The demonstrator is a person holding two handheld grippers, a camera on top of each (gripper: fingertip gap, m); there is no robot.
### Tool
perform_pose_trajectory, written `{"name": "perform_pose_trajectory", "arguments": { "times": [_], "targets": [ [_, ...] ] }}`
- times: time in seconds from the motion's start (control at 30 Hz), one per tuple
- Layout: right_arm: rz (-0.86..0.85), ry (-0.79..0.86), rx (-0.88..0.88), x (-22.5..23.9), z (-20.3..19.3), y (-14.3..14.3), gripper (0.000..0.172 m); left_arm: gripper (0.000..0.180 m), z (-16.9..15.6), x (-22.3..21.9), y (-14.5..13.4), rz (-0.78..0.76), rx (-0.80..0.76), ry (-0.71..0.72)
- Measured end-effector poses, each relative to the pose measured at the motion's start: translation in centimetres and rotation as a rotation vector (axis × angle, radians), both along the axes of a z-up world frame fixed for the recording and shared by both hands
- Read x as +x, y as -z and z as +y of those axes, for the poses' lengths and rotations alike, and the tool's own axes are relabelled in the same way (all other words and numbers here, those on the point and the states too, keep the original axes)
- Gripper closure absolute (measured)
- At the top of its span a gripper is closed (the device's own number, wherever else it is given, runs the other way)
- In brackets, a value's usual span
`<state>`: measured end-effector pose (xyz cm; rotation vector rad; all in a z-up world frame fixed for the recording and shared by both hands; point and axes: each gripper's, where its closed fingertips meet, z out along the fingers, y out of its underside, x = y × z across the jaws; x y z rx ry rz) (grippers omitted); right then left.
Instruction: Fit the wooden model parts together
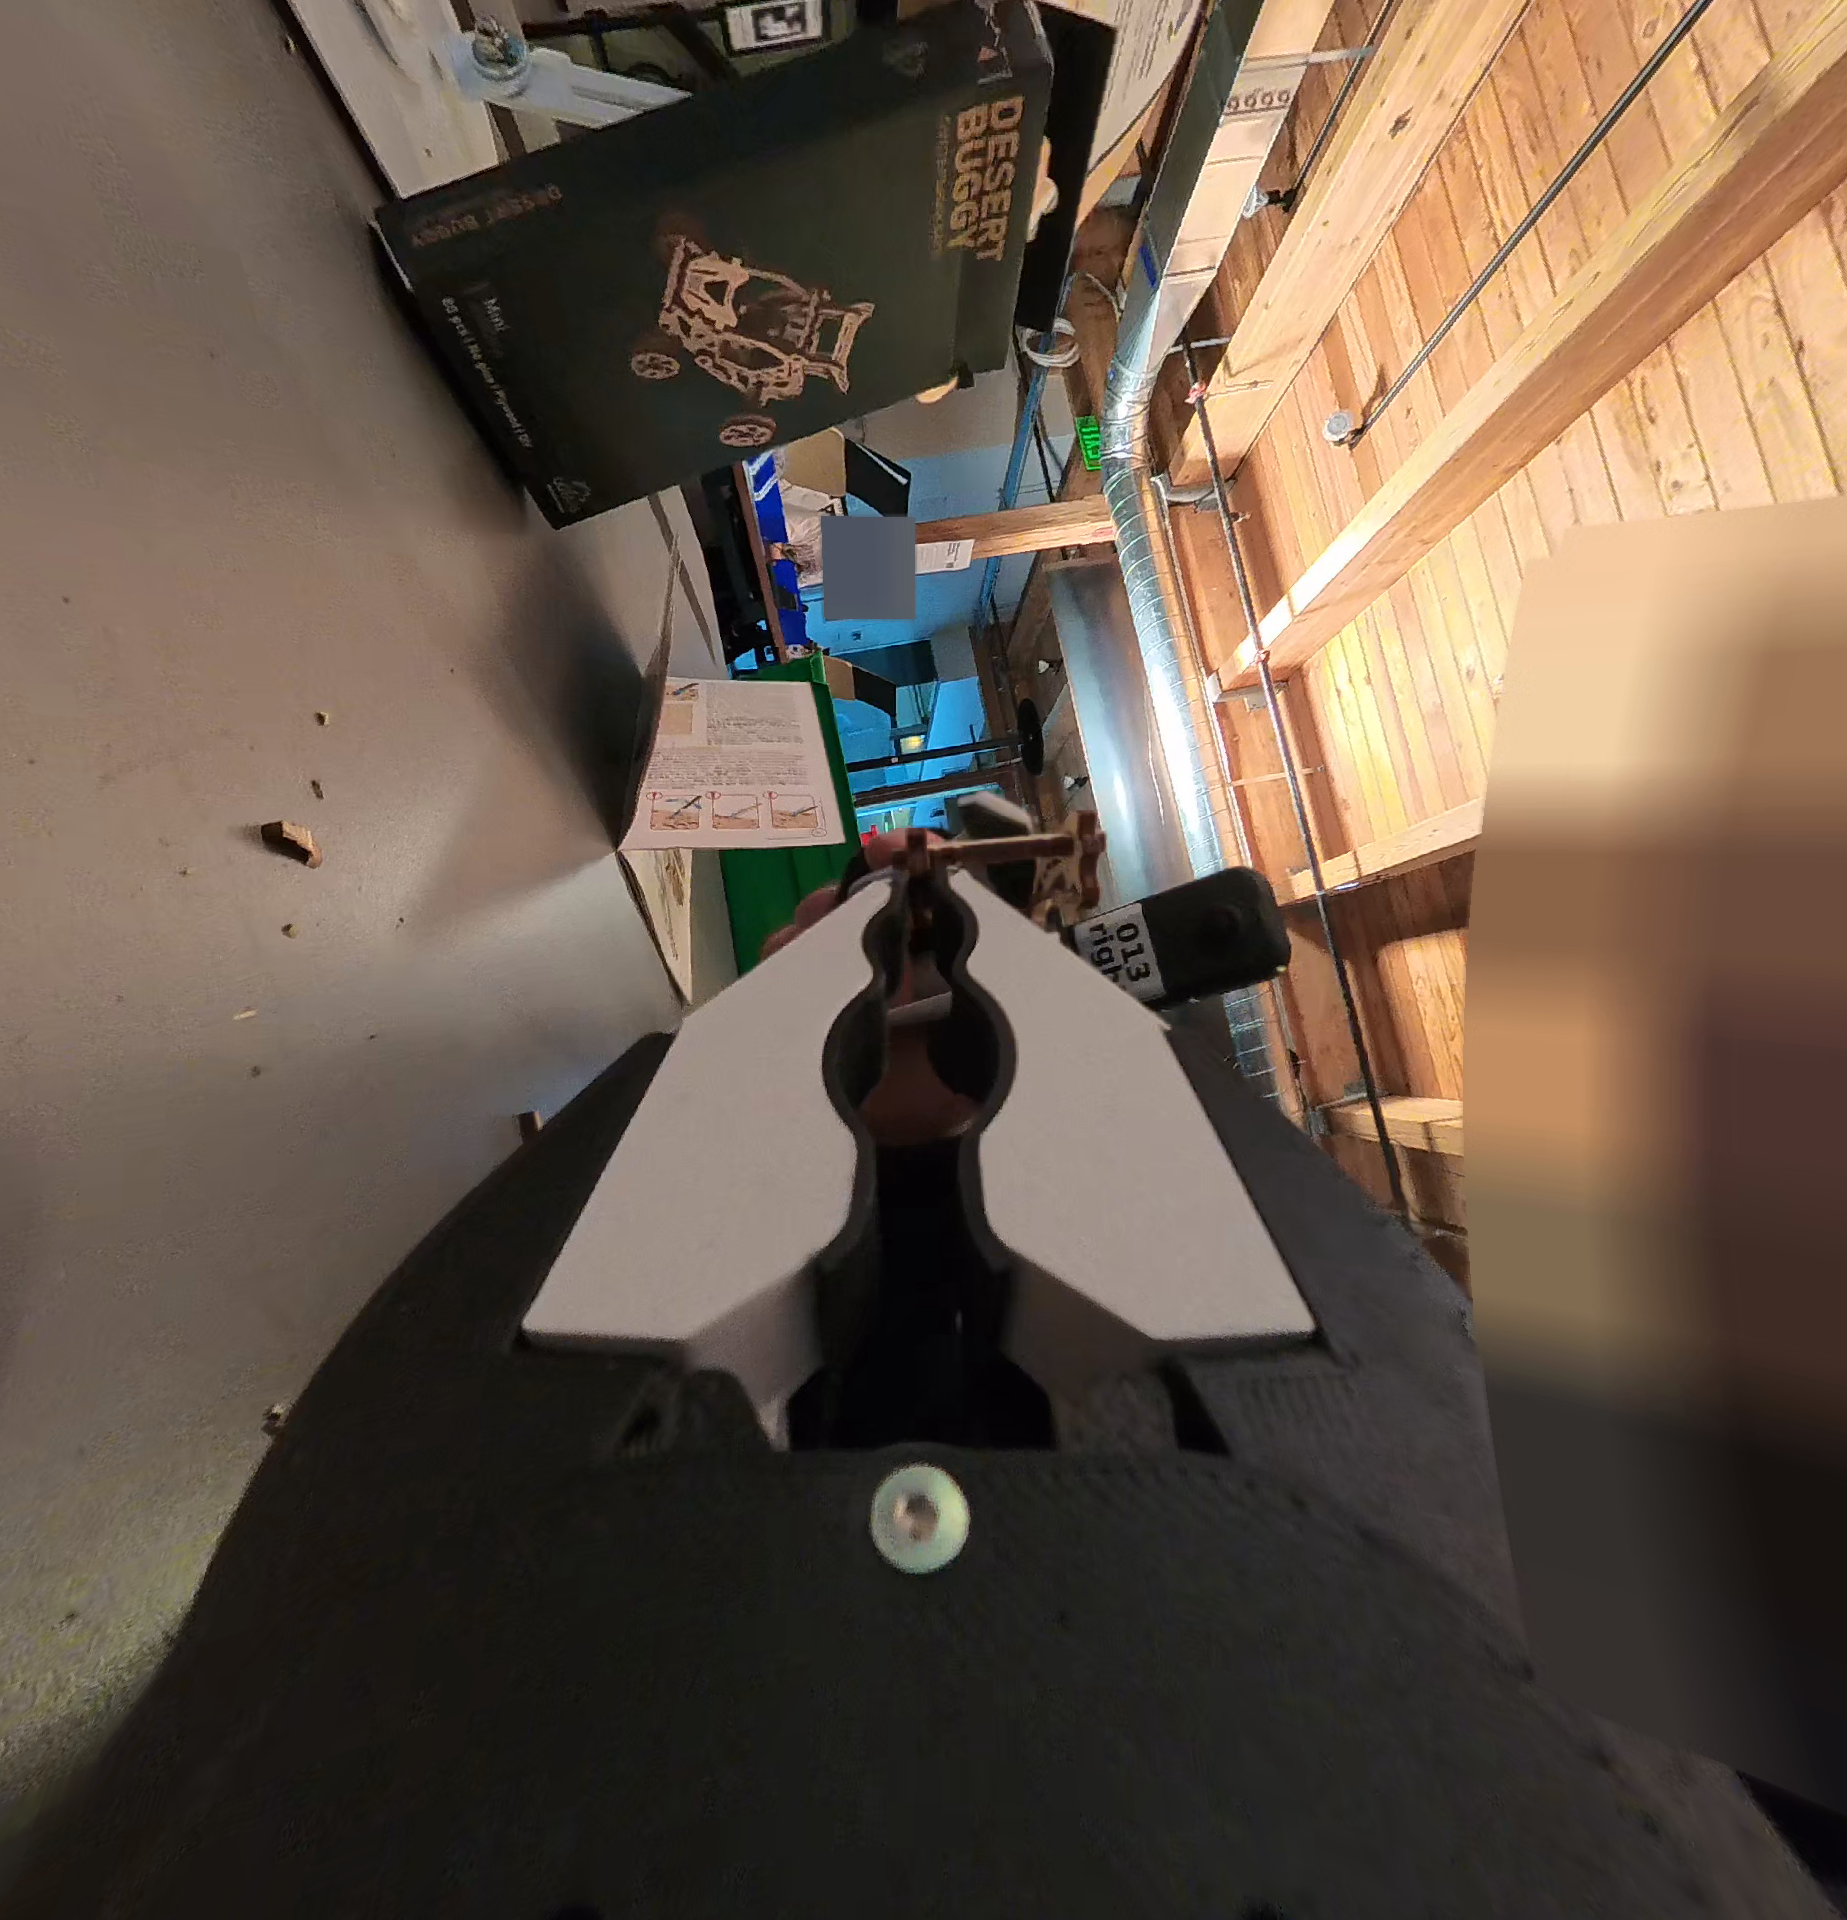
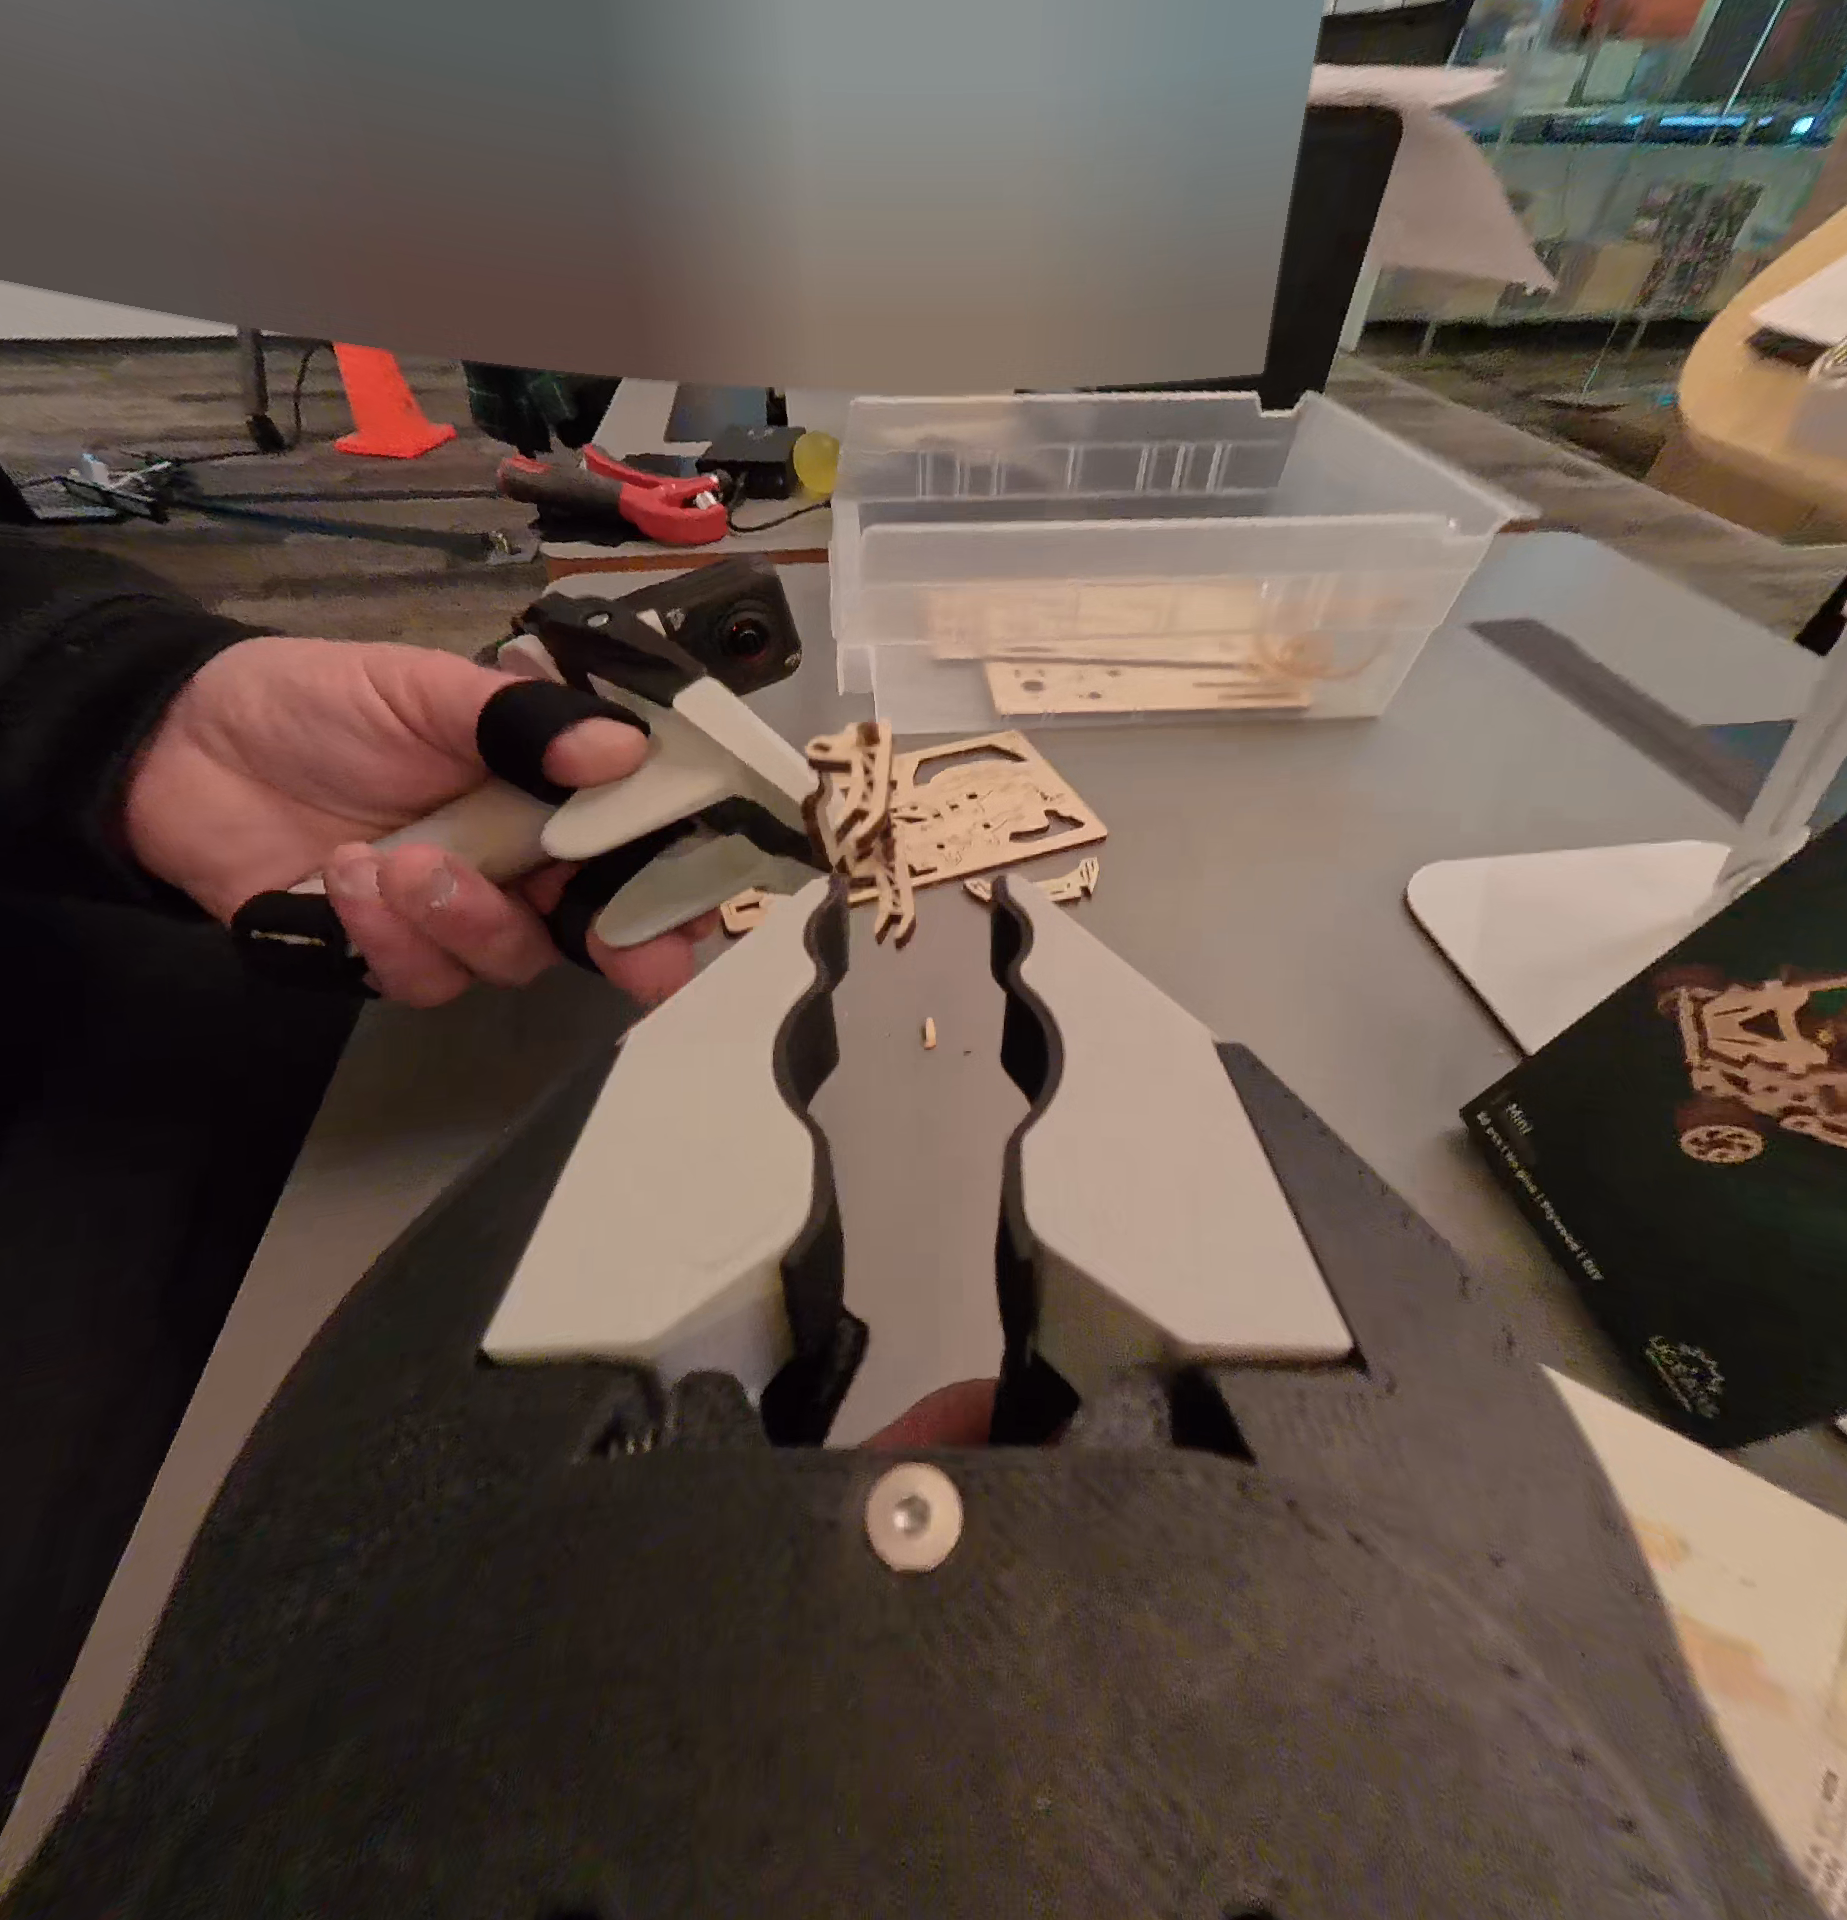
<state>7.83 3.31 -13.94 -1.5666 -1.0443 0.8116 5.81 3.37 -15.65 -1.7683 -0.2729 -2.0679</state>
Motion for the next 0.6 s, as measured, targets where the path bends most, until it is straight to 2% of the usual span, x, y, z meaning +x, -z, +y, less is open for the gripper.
{"name": "perform_pose_trajectory", "arguments": {
  "times": [0.03,0.23,0.47,0.6],
  "targets": [
    [-0.004,-0.010,-0.002,-0.2,-0.2,0.2,0.148,0.179,0.0,0.0,0.1,-0.001,-0.003,0.000],
    [-0.043,-0.014,-0.019,-0.9,-0.2,1.5,0.149,0.179,-0.2,0.2,-0.4,-0.060,-0.013,0.013],
    [-0.036,0.005,0.031,-1.1,-0.4,1.0,0.164,0.179,-0.1,0.4,-0.5,-0.092,-0.019,0.020],
    [-0.040,0.018,0.037,-0.9,-0.3,1.1,0.164,0.179,-0.1,0.6,-0.5,-0.094,-0.021,0.021]
  ]
}}
